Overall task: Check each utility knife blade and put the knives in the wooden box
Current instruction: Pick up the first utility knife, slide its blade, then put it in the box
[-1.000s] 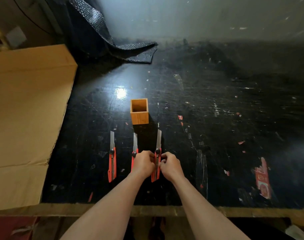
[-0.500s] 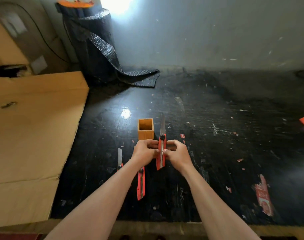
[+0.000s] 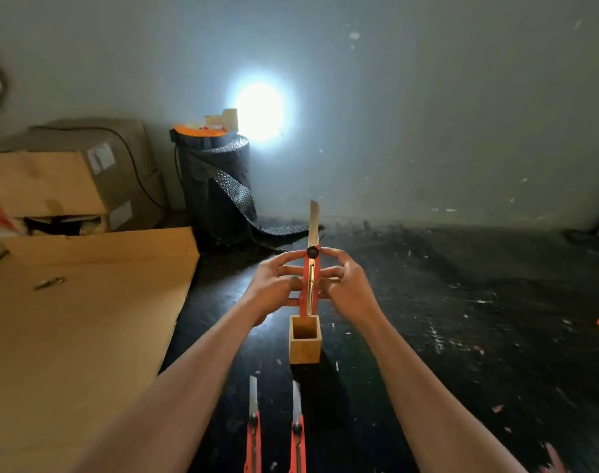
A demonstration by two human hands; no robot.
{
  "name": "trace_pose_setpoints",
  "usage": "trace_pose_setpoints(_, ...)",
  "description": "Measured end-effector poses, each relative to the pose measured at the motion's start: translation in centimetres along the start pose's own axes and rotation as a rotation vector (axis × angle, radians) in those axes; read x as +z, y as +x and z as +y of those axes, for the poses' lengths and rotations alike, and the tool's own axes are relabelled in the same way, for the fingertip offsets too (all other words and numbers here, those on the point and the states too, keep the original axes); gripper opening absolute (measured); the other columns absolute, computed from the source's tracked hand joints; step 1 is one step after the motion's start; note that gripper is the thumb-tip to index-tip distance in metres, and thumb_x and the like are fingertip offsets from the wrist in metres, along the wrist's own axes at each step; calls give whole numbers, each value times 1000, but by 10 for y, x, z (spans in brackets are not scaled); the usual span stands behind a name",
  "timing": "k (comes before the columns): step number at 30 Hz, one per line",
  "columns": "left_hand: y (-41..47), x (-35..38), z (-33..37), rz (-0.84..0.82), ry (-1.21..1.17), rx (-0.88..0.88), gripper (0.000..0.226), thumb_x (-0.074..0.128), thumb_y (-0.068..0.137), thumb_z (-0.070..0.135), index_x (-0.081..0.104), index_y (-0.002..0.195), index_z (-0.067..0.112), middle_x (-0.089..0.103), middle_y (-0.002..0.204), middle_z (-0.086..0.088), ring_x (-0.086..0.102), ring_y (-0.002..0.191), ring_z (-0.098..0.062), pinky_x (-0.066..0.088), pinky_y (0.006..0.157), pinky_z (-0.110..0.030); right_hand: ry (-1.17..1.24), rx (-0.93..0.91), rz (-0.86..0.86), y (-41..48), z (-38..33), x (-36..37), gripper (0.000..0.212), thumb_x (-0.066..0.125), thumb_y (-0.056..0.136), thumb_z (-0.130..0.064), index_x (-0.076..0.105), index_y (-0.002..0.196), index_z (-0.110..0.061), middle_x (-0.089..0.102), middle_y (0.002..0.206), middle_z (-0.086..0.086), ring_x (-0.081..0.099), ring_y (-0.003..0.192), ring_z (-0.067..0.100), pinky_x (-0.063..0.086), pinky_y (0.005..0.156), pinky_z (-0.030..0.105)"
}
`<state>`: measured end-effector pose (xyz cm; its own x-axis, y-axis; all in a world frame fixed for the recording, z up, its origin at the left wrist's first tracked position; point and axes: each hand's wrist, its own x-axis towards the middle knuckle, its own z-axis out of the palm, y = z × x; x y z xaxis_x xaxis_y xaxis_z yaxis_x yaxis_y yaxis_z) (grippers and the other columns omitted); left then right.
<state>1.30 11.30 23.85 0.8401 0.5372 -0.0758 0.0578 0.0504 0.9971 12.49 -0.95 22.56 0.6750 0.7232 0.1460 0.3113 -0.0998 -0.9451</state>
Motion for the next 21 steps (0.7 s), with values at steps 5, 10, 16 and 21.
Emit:
trace_pose_setpoints(5, 3, -11, 25, 7, 74, 89, 59, 65, 86, -20, 65, 133, 16, 72, 112, -22, 76, 94, -36, 66, 68, -42, -199, -135, 72, 23, -25, 2, 42, 61, 99, -8, 56, 132, -35, 70, 111, -3, 70, 92, 12, 61, 79, 29)
trace_pose_setpoints(10, 7, -15, 39, -11, 86, 155, 54, 61, 88, -22, 65, 131, 11, 75, 108, -22, 79, 76, -17, 63, 56, -30, -217, -223, 162, 37, -49, -4, 24, 62, 100, -19, 68, 123, -22, 73, 115, -3, 68, 97, 9, 57, 87, 27)
trace_pose_setpoints(16, 13, -21, 48, -3, 44, 202, 48, 62, 90, -20, 69, 127, 9, 77, 103, -19, 81, 80, -23, 63, 58, -31, -188, -227, 81, 36, -53, -6, 19, 64, 98, -15, 74, 114, -20, 75, 111, -3, 71, 100, 14, 58, 89, 28)
trace_pose_setpoints(21, 23, -28, 51, 4, 4, 171, 53, 64, 88, -20, 69, 130, 11, 79, 105, -19, 79, 89, -32, 64, 61, -35, -205, -227, 57, 32, -48, -2, 20, 64, 98, -17, 73, 116, -19, 71, 103, -10, 69, 85, 0, 54, 74, 8)
